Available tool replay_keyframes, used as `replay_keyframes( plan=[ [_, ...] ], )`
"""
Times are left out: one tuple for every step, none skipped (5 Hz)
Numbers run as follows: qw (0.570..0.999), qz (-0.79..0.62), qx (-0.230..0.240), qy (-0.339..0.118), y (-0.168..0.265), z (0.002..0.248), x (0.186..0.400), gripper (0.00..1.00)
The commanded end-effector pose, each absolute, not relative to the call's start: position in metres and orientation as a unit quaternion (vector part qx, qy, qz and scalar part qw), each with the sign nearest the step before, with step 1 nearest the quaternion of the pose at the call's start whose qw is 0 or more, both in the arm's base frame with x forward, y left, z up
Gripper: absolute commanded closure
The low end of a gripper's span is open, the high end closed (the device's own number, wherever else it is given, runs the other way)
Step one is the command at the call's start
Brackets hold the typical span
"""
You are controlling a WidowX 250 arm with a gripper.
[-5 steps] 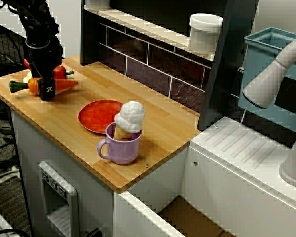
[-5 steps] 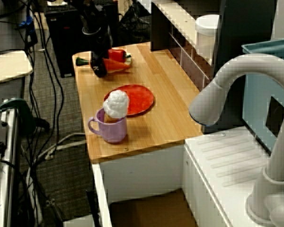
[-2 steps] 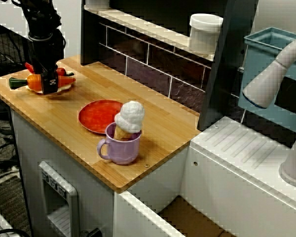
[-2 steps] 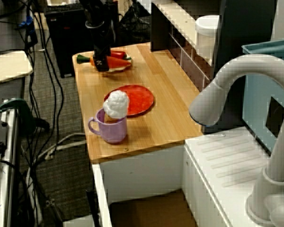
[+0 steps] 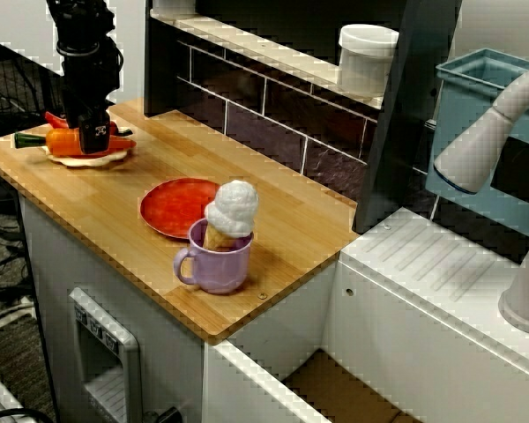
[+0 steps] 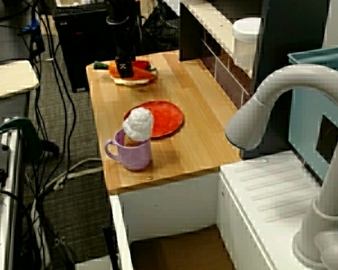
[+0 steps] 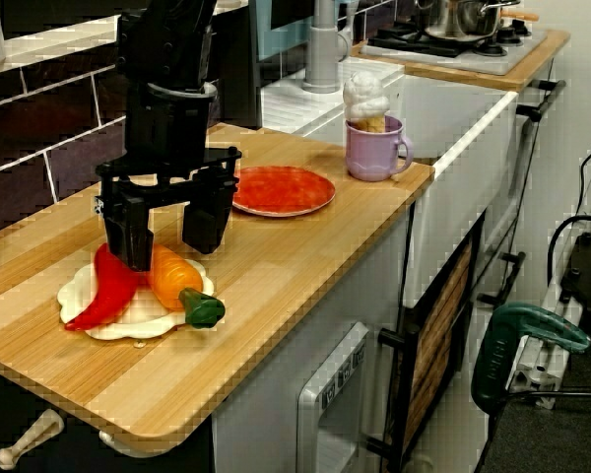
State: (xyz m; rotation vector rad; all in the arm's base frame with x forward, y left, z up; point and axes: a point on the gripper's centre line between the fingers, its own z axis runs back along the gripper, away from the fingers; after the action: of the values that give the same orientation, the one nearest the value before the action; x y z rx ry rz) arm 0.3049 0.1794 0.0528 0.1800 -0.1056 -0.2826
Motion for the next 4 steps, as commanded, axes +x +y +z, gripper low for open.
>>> replay_keyframes(
  plan=[
    [0.983, -0.143, 0.089, -0.075, 0.1896, 0.0890, 0.3134, 0.00],
    [0.982, -0.147, 0.085, -0.080, 0.1901, 0.0974, 0.3162, 0.00],
    [0.979, -0.163, 0.094, -0.081, 0.1903, 0.0943, 0.3186, 0.00],
    [0.963, -0.236, 0.104, -0.078, 0.1920, 0.0935, 0.3225, 0.00]
  ],
)
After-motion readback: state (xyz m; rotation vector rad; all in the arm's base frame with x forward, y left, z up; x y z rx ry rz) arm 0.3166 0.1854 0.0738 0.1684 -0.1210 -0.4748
